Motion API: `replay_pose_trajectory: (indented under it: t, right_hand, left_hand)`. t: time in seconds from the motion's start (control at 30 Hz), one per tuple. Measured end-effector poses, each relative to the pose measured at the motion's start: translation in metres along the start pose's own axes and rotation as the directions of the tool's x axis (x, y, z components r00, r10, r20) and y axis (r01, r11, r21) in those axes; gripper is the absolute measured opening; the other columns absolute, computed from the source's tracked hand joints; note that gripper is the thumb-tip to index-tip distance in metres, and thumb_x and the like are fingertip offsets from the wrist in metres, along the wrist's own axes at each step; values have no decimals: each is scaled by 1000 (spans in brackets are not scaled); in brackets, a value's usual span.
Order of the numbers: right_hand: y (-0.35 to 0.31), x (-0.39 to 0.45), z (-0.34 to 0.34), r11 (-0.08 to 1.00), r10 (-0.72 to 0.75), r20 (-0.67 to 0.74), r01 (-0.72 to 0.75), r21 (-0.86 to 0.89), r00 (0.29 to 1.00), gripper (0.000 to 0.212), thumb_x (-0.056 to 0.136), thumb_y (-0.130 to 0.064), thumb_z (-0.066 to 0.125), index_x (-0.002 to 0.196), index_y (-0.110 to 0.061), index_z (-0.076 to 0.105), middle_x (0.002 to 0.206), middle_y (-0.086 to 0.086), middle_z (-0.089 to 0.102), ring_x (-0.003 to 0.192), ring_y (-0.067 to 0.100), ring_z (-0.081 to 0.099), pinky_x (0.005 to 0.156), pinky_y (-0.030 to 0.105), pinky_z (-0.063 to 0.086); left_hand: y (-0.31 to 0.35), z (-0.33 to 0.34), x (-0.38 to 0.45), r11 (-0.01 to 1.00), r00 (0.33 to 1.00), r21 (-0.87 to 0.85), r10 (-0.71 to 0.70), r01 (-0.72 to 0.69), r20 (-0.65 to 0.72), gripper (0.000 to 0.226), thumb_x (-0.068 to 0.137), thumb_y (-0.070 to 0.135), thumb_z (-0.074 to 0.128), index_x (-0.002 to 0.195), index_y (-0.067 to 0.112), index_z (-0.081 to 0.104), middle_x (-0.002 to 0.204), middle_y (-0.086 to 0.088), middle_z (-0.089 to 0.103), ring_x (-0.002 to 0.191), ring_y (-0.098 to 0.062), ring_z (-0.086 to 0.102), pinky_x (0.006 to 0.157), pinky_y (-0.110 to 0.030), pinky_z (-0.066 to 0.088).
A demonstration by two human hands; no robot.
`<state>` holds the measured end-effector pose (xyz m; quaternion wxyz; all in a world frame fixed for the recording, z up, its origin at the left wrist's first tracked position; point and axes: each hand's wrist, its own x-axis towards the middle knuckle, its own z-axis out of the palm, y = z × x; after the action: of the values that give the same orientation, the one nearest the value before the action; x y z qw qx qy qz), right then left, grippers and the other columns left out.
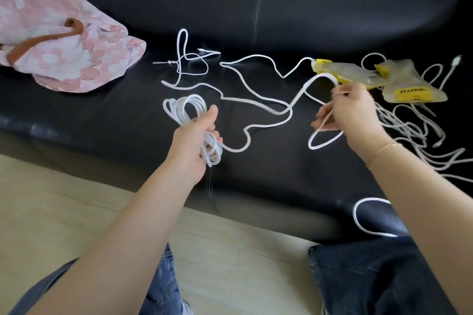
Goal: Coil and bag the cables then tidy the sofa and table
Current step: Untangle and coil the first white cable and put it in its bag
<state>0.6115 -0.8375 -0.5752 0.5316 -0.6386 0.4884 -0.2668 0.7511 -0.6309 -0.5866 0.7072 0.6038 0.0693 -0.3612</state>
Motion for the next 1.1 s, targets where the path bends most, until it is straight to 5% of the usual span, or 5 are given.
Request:
replay_pose_trajectory:
  t: [0.23,0.37,0.5,0.7,1.1]
  right_hand:
    - [8,20,-18,877,300,-118,-225,425,947,40,96,0,25,133,-12,32,116,16,61,87,24,69,62,29,56]
    - [10,7,-6,969,-245,-283,235,-69,927,60,78,9,34,133,-14,42,128,0,41,117,14,43,100,26,40]
    - [-3,-27,12,796,-603,86,605,5,793,53,66,13,31,97,-12,65,97,3,67,90,13,64,86,27,50]
    - [16,-56,46,897,-236,729,433,-92,643,50,75,12,39,103,-17,68,105,-5,70,101,6,65,95,27,51]
    - [14,-53,32,753,-214,778,607,-253,591,54,100,-43,44,63,-4,48,54,1,39,52,12,36,60,28,35]
  left_hand:
    - [-4,-2,0,1000,995,15,23,-24,94,18,93,28,66,91,10,69,60,5,51,49,-6,50,61,-22,50]
    - [-6,4,-3,1000,993,-20,0,2,120,19,94,25,64,89,8,70,63,3,65,55,-7,64,70,-27,57]
    - [-5,8,-4,999,989,-41,1,5,147,18,94,24,63,87,9,68,66,2,69,59,-8,68,68,-27,58]
    - [-3,7,-3,995,981,-98,-11,30,193,20,96,27,60,84,12,63,64,4,56,54,-7,55,73,-27,55]
    - [10,2,-6,850,987,-514,-40,114,154,25,100,19,55,79,5,58,68,-3,63,67,-17,70,72,-36,59]
